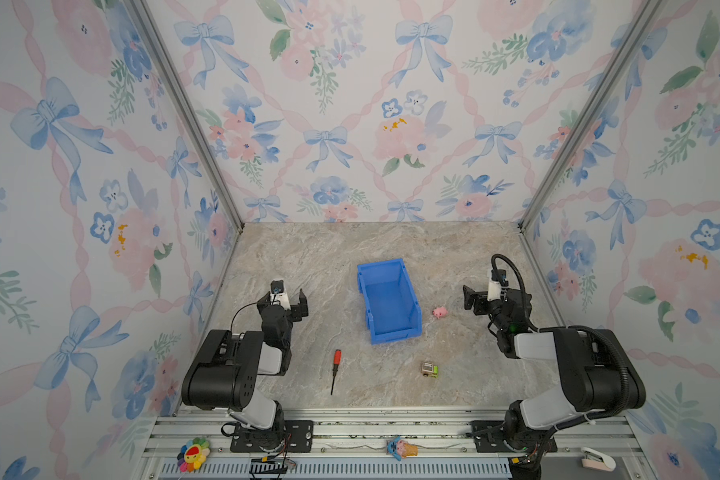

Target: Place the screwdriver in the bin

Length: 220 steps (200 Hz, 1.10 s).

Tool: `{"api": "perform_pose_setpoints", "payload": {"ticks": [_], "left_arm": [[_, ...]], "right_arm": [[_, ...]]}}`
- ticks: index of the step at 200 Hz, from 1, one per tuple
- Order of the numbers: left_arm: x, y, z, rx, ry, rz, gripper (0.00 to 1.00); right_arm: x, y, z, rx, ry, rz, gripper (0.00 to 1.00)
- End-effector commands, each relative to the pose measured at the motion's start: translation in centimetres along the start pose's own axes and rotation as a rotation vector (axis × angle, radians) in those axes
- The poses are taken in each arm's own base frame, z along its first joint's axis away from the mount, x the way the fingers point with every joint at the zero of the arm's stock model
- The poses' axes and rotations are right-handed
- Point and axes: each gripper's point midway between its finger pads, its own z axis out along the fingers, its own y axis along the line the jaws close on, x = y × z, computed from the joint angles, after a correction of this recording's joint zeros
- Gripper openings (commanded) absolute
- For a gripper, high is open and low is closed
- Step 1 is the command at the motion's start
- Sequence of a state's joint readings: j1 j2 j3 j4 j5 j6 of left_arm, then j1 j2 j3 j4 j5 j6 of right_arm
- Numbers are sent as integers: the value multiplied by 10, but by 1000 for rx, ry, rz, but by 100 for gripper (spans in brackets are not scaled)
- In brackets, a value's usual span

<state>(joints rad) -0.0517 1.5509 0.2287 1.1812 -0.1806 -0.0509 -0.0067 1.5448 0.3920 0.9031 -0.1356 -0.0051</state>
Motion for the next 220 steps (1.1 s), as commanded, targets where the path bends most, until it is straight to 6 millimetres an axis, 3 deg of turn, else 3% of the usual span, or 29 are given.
{"api": "perform_pose_setpoints", "payload": {"ticks": [1, 101, 122, 145, 178, 220], "left_arm": [[-6, -3, 3, 15, -19, 18, 97], [-6, -3, 3, 15, -19, 18, 97], [-6, -3, 3, 15, -19, 18, 98], [-8, -4, 3, 18, -26, 21, 97], [-20, 0, -1, -11, -39, 25, 98], [-30, 10, -11, -59, 34, -3, 97]], "right_arm": [[0, 1, -1, -12, -15, -9, 97], [-1, 1, -1, -11, -15, -9, 97], [0, -13, 1, 92, 5, 2, 97], [-3, -15, 1, 121, 28, 0, 97], [-13, -4, 2, 69, 97, -19, 97], [-30, 9, -14, 73, 117, -42, 97]]}}
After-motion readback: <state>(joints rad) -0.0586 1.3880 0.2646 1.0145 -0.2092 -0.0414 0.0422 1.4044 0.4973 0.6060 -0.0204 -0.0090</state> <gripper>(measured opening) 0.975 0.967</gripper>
